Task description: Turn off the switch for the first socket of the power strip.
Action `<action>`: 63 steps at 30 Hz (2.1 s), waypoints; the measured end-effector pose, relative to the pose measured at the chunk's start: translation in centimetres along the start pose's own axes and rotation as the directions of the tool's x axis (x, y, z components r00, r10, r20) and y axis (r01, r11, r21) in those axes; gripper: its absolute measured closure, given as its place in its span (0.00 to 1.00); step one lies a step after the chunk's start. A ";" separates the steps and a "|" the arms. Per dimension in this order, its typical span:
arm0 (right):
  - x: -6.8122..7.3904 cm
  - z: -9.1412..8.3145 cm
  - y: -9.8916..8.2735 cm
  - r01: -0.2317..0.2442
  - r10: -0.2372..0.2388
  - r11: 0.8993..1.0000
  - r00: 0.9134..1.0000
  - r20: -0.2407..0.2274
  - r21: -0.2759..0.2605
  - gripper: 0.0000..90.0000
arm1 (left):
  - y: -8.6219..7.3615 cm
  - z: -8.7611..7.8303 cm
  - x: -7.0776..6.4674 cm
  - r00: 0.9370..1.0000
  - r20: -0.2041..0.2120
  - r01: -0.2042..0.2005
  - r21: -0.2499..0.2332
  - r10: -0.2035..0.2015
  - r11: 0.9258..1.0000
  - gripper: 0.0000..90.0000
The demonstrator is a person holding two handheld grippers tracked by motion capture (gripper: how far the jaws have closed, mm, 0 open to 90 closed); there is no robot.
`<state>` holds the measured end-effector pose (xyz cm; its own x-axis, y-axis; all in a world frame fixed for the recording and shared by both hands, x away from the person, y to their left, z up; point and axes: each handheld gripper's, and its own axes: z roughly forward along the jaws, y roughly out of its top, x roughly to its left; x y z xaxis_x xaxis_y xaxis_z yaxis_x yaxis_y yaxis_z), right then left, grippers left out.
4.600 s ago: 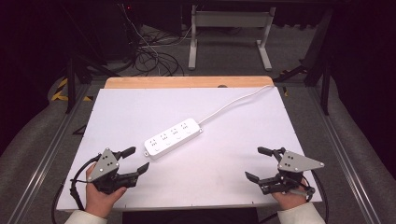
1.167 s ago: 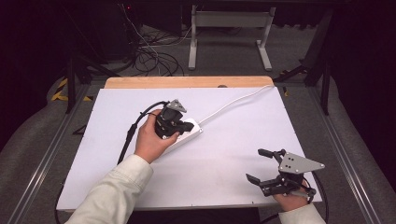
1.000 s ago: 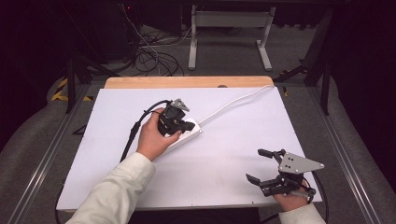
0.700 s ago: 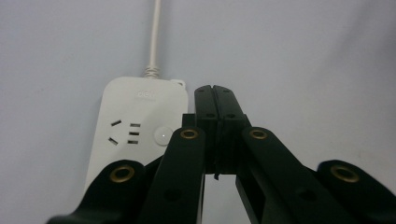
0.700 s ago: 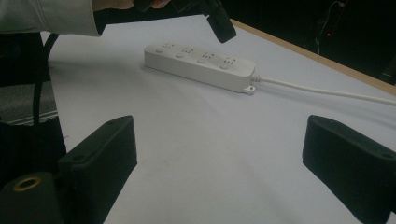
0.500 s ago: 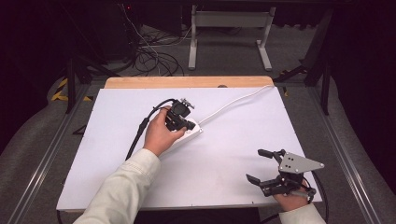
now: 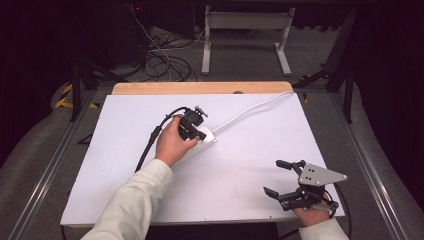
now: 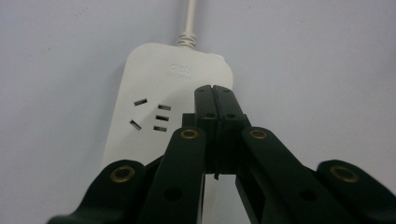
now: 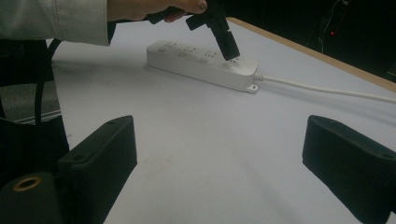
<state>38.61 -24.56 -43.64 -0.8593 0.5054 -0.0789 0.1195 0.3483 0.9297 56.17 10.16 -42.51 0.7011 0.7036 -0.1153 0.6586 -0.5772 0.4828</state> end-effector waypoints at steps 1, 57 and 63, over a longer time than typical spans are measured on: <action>0.0 0.0 0.0 -0.001 0.001 1.000 1.000 -0.003 0.001 0.11 | 0.0 0.1 0.1 1.000 0.002 0.003 0.001 -0.003 1.000 1.00; -0.1 0.1 -0.1 -0.009 0.009 1.000 0.999 -0.030 0.007 0.11 | -0.2 1.1 0.0 1.000 0.000 -0.011 -0.002 0.011 1.000 1.00; 0.0 0.1 -0.1 -0.009 0.010 1.000 0.999 -0.032 0.007 0.11 | -0.5 1.1 0.2 1.000 0.020 0.005 -0.017 -0.004 1.000 1.00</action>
<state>38.66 -24.55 -43.80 -0.8738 0.4828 -0.0581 0.1313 0.3493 0.9278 56.32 10.12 -43.73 0.7035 0.6978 -0.1344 0.6572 -0.5669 0.4967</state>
